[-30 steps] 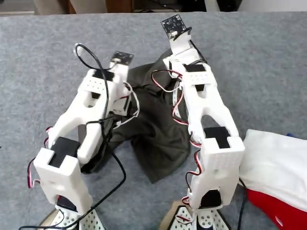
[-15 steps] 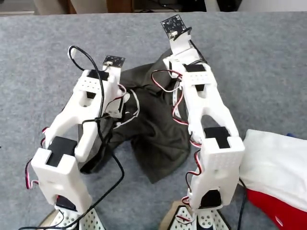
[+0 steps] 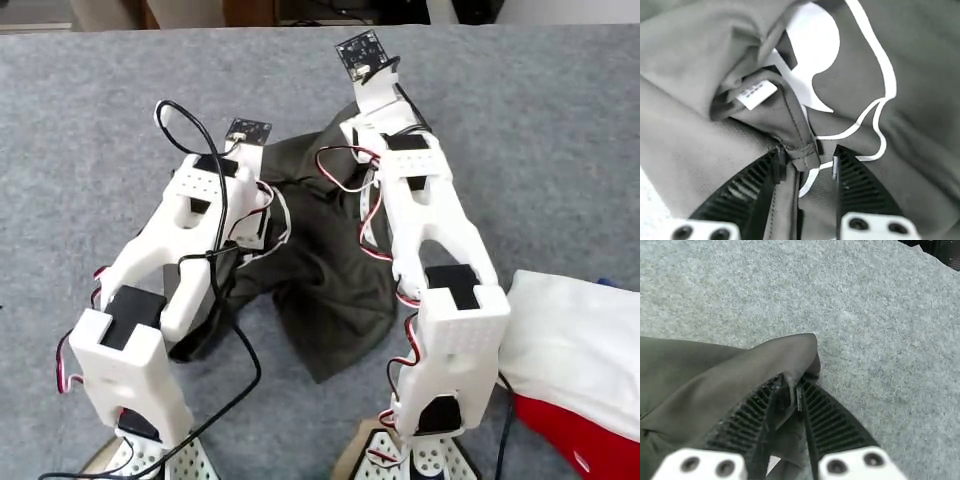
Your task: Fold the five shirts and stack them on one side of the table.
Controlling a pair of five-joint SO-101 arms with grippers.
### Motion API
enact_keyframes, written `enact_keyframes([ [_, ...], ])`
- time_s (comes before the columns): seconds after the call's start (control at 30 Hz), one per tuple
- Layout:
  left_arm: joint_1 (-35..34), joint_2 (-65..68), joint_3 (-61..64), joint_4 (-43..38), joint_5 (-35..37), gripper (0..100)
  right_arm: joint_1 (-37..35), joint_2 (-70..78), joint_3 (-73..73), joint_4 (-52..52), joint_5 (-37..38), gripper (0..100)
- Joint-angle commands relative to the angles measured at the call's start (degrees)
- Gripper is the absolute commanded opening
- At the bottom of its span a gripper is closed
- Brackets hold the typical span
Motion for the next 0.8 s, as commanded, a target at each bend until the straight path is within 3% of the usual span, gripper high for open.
enact_keyframes([
  [0.0, 0.2, -0.6, 0.0, -1.1, 1.0, 16, 1.2, -0.2, -3.0, -0.1, -0.2, 0.4],
  [0.33, 3.4, -0.6, -0.1, -0.7, 4.6, 16, 1.2, -0.2, -3.1, -0.1, -0.2, 0.4],
  [0.57, 3.6, -0.7, -0.7, -1.2, 4.9, 2, 1.2, -0.2, -3.1, -0.1, -0.2, 0.4],
  [0.77, 3.6, -1.1, -3.4, 0.0, 4.8, 2, 1.2, -0.2, -3.1, -0.1, -0.2, 0.4],
])
